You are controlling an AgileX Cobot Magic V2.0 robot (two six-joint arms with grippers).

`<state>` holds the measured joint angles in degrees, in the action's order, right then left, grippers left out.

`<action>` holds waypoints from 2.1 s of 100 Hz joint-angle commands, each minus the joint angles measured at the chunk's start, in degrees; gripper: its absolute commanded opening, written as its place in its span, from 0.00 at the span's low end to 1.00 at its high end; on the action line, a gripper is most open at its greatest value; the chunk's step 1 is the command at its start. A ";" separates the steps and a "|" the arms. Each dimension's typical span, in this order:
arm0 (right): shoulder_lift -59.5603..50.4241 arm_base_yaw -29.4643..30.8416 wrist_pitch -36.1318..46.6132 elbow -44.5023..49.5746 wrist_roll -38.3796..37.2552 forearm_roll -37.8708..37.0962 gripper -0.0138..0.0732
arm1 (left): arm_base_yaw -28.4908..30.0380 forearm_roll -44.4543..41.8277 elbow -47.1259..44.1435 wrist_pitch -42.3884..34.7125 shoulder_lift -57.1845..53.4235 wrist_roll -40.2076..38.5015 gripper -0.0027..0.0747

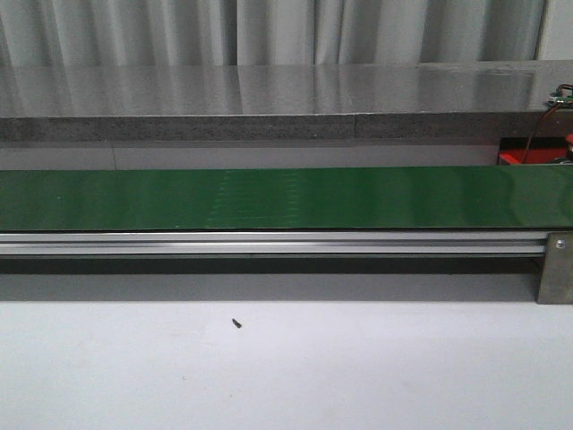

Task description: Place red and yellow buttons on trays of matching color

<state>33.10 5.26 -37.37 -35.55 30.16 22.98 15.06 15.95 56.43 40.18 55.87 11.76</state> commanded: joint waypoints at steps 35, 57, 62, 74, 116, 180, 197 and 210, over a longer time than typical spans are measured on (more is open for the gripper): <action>-0.09 0.09 3.83 -1.34 0.09 1.26 0.08 | 8.12 0.24 29.55 6.56 34.72 -0.91 0.83; -0.09 0.09 3.83 -1.34 0.09 1.26 0.08 | 8.15 -0.48 39.55 9.09 48.45 -0.91 0.83; -0.09 0.09 3.83 -1.34 0.09 1.26 0.08 | 8.15 -0.91 41.62 9.70 50.78 -0.91 0.83; -0.09 0.09 3.83 -1.34 0.09 1.26 0.08 | 8.15 -1.57 44.85 10.12 55.07 -1.03 0.83; -0.09 0.09 3.83 -1.34 0.09 1.26 0.08 | 8.15 -7.75 46.63 7.21 59.22 -2.20 0.83; -0.09 0.09 3.83 -1.34 0.09 1.26 0.08 | 8.15 -7.97 46.68 2.72 64.61 -2.20 0.83; -0.09 0.09 3.83 -1.34 0.09 1.26 0.08 | 8.15 -7.97 46.68 2.34 65.67 -2.20 0.83; -0.09 0.09 3.83 -1.34 0.09 1.26 0.08 | 8.15 -7.72 46.68 2.12 66.21 -2.20 0.83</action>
<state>33.10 5.26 -37.37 -35.55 30.16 22.98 23.12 7.55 101.19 45.01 125.48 10.23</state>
